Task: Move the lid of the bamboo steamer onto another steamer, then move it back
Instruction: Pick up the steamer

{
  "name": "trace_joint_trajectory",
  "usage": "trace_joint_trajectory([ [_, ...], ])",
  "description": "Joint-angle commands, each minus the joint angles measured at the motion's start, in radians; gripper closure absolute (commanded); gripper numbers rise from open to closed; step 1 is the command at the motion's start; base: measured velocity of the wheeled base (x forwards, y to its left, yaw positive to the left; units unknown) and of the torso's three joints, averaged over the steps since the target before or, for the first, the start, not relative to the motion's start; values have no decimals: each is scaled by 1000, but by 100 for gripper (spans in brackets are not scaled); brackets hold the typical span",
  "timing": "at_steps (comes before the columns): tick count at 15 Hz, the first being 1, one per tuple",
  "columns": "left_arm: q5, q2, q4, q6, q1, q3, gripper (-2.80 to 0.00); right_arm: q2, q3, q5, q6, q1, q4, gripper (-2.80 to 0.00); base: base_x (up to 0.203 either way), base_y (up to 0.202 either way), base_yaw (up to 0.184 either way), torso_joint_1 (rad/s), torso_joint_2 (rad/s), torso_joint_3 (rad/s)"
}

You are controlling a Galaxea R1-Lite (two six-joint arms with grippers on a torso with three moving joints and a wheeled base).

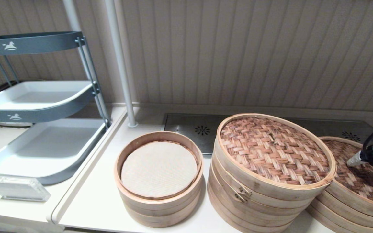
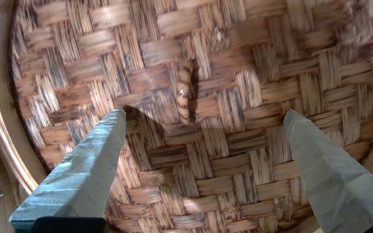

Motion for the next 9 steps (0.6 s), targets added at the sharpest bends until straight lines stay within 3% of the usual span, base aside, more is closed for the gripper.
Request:
trace_joint_trajectory([
  [1,0,-2,-1,0,0,25,0,3,-13,1,-1,2,2,-280,0,0,0,0,0,0],
  [9,0,-2,-1,0,1,25,0,29,-29,-1,-1,-1,2,-280,0,0,0,0,0,0],
])
